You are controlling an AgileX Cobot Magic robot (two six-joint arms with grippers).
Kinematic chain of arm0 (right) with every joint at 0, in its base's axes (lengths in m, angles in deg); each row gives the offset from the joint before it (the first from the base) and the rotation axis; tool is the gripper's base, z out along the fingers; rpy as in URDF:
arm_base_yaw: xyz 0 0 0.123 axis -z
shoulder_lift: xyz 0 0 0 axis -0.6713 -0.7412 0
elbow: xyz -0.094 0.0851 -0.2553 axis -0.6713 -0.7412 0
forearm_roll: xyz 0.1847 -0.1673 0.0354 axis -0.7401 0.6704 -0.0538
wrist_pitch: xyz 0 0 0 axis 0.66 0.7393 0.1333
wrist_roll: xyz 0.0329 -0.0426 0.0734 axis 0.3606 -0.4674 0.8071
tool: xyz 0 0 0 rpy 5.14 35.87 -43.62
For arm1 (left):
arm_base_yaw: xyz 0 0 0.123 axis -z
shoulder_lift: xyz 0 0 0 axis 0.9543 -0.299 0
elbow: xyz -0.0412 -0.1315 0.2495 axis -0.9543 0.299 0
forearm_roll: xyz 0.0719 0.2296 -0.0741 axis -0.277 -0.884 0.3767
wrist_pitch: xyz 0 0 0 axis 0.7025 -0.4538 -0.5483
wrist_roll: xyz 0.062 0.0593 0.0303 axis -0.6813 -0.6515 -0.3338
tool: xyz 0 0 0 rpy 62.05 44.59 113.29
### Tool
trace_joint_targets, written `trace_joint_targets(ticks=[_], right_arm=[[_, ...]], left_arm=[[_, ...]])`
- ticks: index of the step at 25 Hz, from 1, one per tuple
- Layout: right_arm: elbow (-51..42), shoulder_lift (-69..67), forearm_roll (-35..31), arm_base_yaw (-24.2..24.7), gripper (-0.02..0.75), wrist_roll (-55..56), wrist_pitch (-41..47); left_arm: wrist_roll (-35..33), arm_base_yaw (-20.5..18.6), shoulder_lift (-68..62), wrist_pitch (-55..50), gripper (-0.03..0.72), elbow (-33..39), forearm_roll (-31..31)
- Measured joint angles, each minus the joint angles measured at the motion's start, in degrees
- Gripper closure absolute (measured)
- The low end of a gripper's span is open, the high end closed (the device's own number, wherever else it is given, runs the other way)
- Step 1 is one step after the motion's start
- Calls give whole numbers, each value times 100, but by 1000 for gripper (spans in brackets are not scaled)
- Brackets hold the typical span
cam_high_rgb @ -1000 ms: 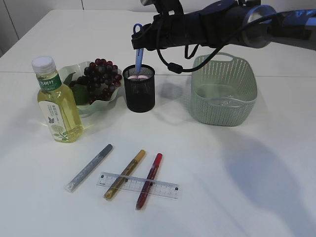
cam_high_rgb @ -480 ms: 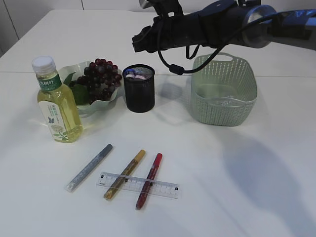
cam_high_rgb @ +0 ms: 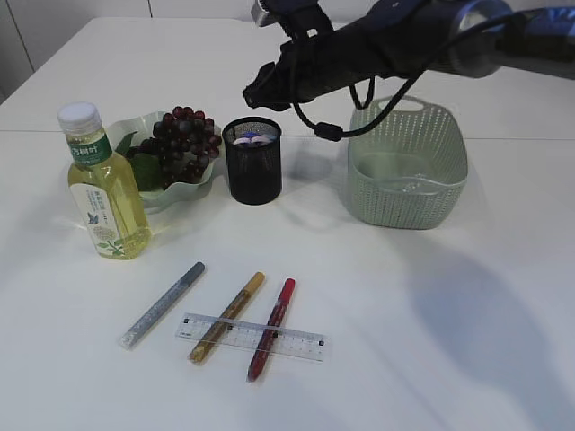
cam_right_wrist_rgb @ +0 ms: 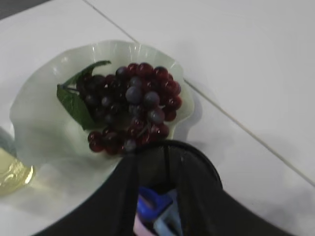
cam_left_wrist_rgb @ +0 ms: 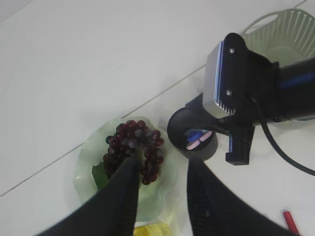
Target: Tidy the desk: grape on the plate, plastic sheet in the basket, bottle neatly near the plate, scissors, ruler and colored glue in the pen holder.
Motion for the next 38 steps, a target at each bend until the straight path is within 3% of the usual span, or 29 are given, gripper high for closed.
trace_joint_targets(ticks=[6,15,24,32,35,38], right_arm=[[158,523,2196,21,496,1897,982],[1157,1270,4173,26,496,4467,3731],[1311,1776,4691,34,280,6008,4108],[1311,2409,4604,11,265,6147,4140],[1286,2646,4604,-117,265,6172,4149],[975,2896,4604,-364,265,6172,4149]], left_arm=[[26,0,22,175,441,0,-2],[468,0,262,31,441,0,276],[1229,0,1100,-97,441,0,441],[1038,0,2289,-119,441,51,1488],[906,0,2860,-119,441,612,1635],[771,0,3489,-119,441,1622,1634]])
